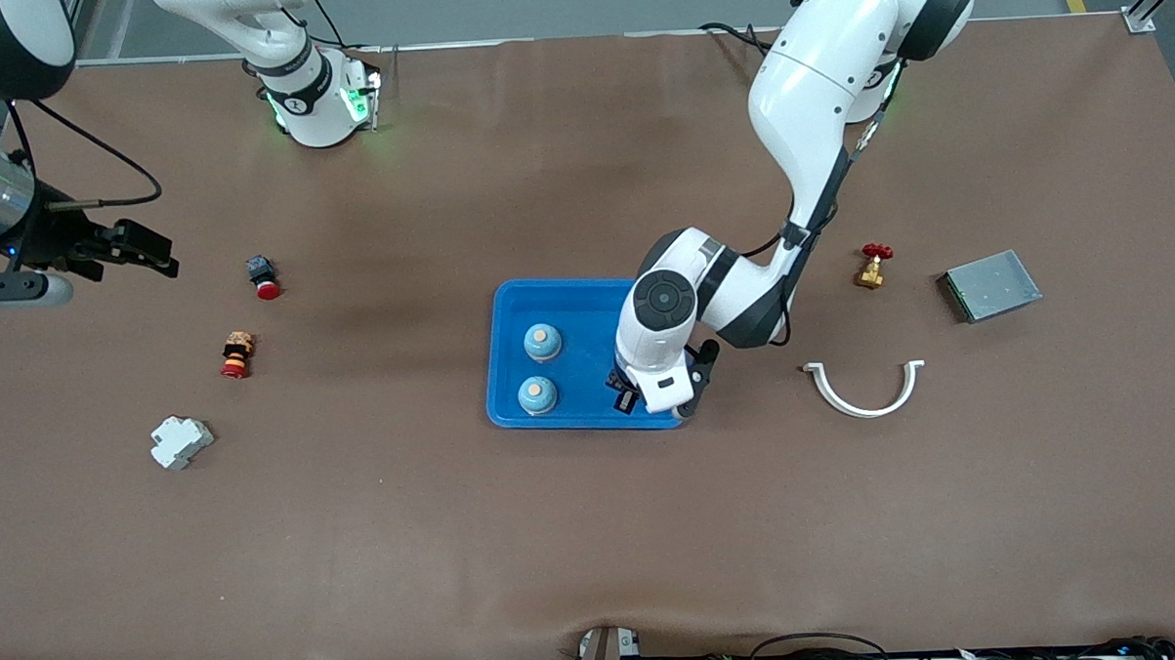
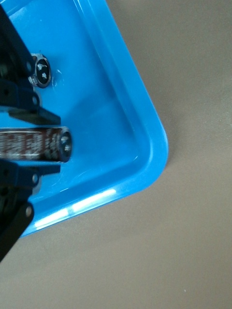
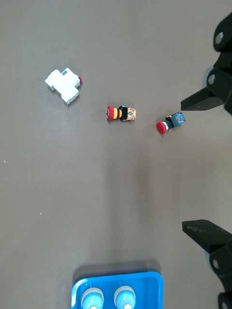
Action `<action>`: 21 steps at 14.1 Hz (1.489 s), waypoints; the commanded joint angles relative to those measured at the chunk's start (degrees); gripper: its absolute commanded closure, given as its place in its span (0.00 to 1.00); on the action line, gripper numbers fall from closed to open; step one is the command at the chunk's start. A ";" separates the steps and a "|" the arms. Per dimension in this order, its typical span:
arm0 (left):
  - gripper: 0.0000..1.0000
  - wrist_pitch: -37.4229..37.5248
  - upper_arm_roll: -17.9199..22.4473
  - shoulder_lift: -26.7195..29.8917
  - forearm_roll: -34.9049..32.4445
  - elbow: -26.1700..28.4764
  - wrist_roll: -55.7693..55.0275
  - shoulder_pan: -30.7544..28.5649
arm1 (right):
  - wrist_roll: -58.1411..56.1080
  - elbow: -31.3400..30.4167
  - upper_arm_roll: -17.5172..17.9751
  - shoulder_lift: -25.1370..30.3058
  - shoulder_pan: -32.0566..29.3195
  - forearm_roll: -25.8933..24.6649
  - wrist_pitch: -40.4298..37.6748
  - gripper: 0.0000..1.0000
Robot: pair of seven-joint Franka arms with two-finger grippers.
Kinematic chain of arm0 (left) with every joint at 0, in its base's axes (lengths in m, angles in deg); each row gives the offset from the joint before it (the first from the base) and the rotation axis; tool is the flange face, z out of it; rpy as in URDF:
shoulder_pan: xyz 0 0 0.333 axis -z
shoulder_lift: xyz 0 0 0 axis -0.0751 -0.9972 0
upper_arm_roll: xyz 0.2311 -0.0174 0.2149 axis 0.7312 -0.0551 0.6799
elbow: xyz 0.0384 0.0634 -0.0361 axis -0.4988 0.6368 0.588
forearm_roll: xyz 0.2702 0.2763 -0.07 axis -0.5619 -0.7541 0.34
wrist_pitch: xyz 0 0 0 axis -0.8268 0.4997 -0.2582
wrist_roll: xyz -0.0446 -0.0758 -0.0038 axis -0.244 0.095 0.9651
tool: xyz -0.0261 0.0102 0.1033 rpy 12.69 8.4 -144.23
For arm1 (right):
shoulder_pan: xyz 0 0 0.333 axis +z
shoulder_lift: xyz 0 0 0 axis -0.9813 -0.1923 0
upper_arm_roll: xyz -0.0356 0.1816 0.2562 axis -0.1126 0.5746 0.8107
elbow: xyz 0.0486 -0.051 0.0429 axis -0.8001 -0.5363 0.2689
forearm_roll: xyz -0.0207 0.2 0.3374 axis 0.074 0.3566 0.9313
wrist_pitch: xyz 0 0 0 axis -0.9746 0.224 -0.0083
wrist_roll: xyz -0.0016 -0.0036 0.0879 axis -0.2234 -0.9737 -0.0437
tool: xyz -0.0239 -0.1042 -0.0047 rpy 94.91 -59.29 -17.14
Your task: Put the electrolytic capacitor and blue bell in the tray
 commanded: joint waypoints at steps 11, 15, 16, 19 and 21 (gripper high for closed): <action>0.00 13.64 0.56 6.24 -1.86 -0.62 7.38 -2.08 | 0.85 -1.29 1.20 4.32 -3.28 -0.04 -2.87 0.00; 0.00 22.52 0.03 11.60 -0.54 -0.19 17.40 -5.51 | 0.85 -1.28 0.93 3.96 -3.72 0.22 -2.43 0.00; 0.00 24.72 0.03 13.44 0.76 0.08 21.08 -6.56 | 0.85 -1.28 0.85 3.96 -3.72 0.22 -2.34 0.00; 0.00 30.44 0.03 20.81 4.11 4.19 32.33 -10.78 | 0.93 4.65 0.93 2.22 -3.98 0.31 -1.72 0.00; 0.00 30.98 0.03 27.22 4.20 10.24 39.10 -14.03 | 1.37 12.13 0.93 -2.26 -4.16 0.31 -7.14 0.00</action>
